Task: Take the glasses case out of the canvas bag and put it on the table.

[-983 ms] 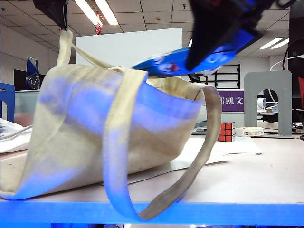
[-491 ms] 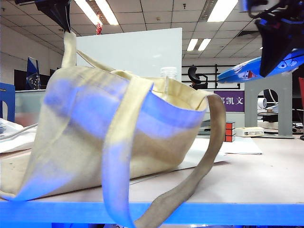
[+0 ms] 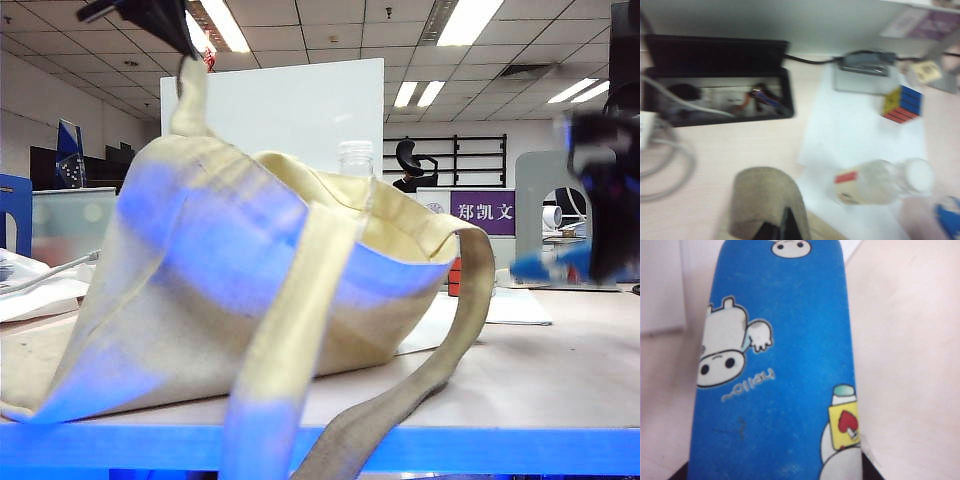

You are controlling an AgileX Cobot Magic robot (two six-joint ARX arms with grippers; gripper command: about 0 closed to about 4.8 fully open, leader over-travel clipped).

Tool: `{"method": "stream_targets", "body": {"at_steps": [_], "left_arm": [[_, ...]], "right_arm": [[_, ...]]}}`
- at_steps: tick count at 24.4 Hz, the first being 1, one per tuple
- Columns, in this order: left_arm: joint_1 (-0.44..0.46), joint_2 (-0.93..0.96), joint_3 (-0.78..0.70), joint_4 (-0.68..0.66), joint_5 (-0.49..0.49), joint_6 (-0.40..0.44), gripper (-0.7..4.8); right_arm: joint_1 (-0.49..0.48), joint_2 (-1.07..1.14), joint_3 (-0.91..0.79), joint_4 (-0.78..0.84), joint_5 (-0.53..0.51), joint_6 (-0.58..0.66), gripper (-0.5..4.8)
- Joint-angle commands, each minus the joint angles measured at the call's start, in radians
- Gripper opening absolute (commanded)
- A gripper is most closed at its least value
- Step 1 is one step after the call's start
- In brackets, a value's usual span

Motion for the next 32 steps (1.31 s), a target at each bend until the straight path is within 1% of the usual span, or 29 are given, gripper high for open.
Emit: {"method": "stream_targets", "body": {"at_steps": [1, 7, 13, 14, 18, 20, 22, 23, 24, 28, 32], "left_arm": [[-0.035, -0.008, 0.005, 0.009, 0.015, 0.008, -0.06], [-0.109, -0.007, 0.005, 0.026, 0.015, 0.023, -0.06], [-0.140, -0.007, 0.005, 0.030, 0.010, 0.029, -0.05], [-0.140, -0.007, 0.005, 0.029, 0.007, 0.037, -0.05], [-0.140, -0.008, 0.005, 0.022, -0.002, 0.051, -0.05], [-0.140, -0.008, 0.005, 0.021, -0.004, 0.050, -0.05], [-0.140, -0.008, 0.005, 0.023, -0.005, 0.050, -0.05], [-0.140, -0.008, 0.005, 0.023, -0.004, 0.050, -0.05], [-0.140, -0.008, 0.005, 0.023, -0.004, 0.050, -0.05], [-0.140, -0.008, 0.005, 0.026, -0.003, 0.050, -0.05], [-0.140, -0.008, 0.005, 0.027, -0.003, 0.050, -0.05]], "right_arm": [[0.004, 0.041, -0.018, 0.136, -0.022, 0.032, 2.11], [0.004, 0.150, -0.019, 0.229, -0.025, 0.045, 2.11], [0.004, 0.282, -0.019, 0.260, -0.024, 0.045, 2.16], [0.004, 0.295, -0.019, 0.257, -0.024, 0.045, 2.33], [0.004, 0.305, -0.019, 0.269, -0.058, 0.045, 3.44], [0.005, 0.286, -0.017, 0.273, -0.082, 0.052, 3.78], [0.005, 0.255, -0.016, 0.275, -0.096, 0.060, 3.84], [0.005, 0.210, -0.016, 0.279, -0.096, 0.069, 4.25], [0.005, 0.185, -0.016, 0.281, -0.095, 0.070, 4.38], [0.004, 0.064, 0.003, 0.277, -0.094, 0.073, 4.42], [0.004, -0.065, 0.040, 0.263, -0.101, 0.135, 4.41]]}}
